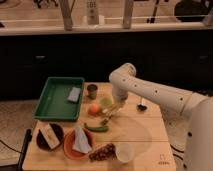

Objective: Place banana in metal cup

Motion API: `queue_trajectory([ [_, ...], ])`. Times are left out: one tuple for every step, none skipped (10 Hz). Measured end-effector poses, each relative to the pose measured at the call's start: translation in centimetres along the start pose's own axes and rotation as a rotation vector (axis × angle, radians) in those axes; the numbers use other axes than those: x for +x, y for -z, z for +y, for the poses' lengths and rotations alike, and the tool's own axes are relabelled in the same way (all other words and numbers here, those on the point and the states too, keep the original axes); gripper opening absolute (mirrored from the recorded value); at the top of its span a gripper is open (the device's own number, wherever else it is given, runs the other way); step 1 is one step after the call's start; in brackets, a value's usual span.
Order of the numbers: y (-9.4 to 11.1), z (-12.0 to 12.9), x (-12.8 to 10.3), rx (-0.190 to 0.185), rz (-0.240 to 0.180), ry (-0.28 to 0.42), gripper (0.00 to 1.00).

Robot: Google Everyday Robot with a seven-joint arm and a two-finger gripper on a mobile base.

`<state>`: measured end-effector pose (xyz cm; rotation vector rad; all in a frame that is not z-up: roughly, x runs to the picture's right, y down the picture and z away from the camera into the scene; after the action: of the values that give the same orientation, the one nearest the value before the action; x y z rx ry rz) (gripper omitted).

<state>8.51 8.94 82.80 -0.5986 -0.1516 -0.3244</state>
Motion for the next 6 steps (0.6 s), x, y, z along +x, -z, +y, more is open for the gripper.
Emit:
queue_trajectory([
  [1.4,-0.4,0.3,0.012,-0.009,-0.001,0.00],
  [2.1,-0.6,0.4,0.021,-0.017,0.001,0.00],
  [2.7,-0.7,0.7,0.029,-0.020,0.000,0.00],
  [3.3,-0.9,1.1,0.039,-0.024,-0.002,0.00],
  [3.5,-1.0,1.3,0.044,-0.025,-0.003,0.00],
  [3.8,-1.3,1.3,0.052,-0.027,0.000,0.00],
])
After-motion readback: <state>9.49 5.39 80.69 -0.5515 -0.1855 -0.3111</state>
